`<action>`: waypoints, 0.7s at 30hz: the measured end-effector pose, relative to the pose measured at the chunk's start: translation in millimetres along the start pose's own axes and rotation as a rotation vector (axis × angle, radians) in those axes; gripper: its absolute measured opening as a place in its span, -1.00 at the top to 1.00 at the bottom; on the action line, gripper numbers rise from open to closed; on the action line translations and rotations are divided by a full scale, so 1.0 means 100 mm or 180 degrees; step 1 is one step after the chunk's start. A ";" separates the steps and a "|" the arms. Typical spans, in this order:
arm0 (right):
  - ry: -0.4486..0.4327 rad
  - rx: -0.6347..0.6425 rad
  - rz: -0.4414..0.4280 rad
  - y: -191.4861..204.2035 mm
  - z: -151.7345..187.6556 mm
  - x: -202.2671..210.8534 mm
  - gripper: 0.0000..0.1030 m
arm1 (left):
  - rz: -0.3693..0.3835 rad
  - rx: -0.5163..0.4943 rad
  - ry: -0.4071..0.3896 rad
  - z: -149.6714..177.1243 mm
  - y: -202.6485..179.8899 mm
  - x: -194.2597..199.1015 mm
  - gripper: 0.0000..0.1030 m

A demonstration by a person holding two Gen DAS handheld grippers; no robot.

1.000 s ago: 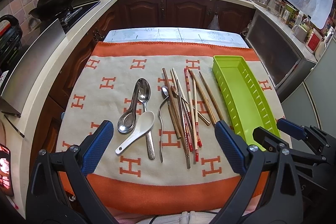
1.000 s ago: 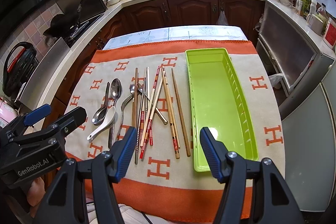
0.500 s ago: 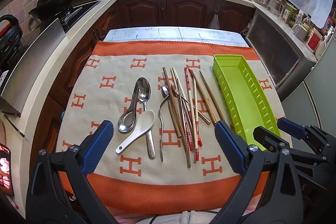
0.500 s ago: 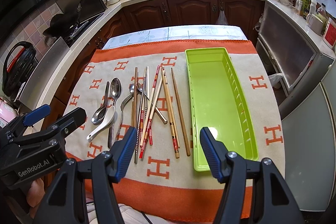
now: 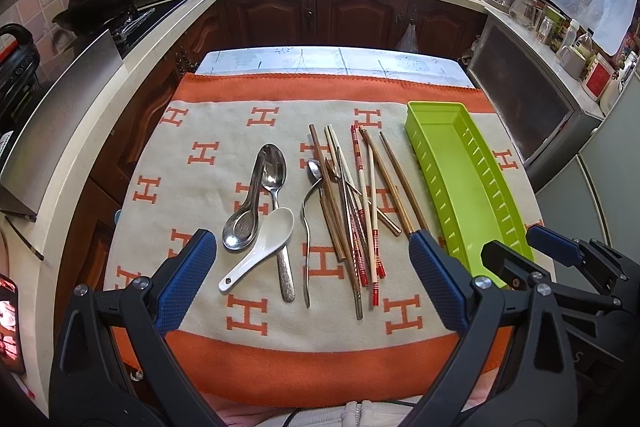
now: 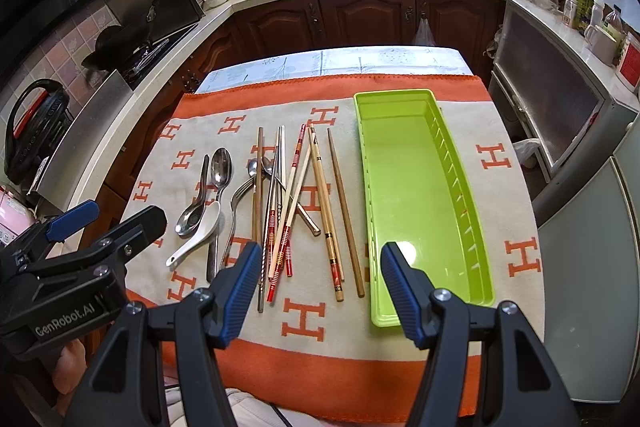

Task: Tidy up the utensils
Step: 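Lower the right gripper onto the white ceramic spoon and close on it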

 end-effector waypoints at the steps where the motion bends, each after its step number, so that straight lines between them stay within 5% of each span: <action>1: 0.0002 -0.0001 -0.0004 0.00 0.00 0.00 -0.20 | 0.0004 0.0007 0.0013 0.00 0.01 -0.02 -0.87; 11: 0.0031 0.0057 -0.0013 0.06 -0.04 -0.06 -0.20 | 0.0026 0.0100 0.0221 -0.11 0.28 -0.27 -0.86; 21: -0.0024 0.0206 -0.0035 0.18 -0.42 -0.09 -0.20 | -0.0009 0.0314 0.0275 -0.61 1.08 -0.26 -0.82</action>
Point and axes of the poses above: each gripper's, at about its wrist camera, not at the fingertips, and x roughly against the way its jaws point, y to its left, z to its underside, the point moved 2 cm from there along -x, roughly the way its jaws point, and after that the axes turned 15 degrees about z, right-handed, at the moved point
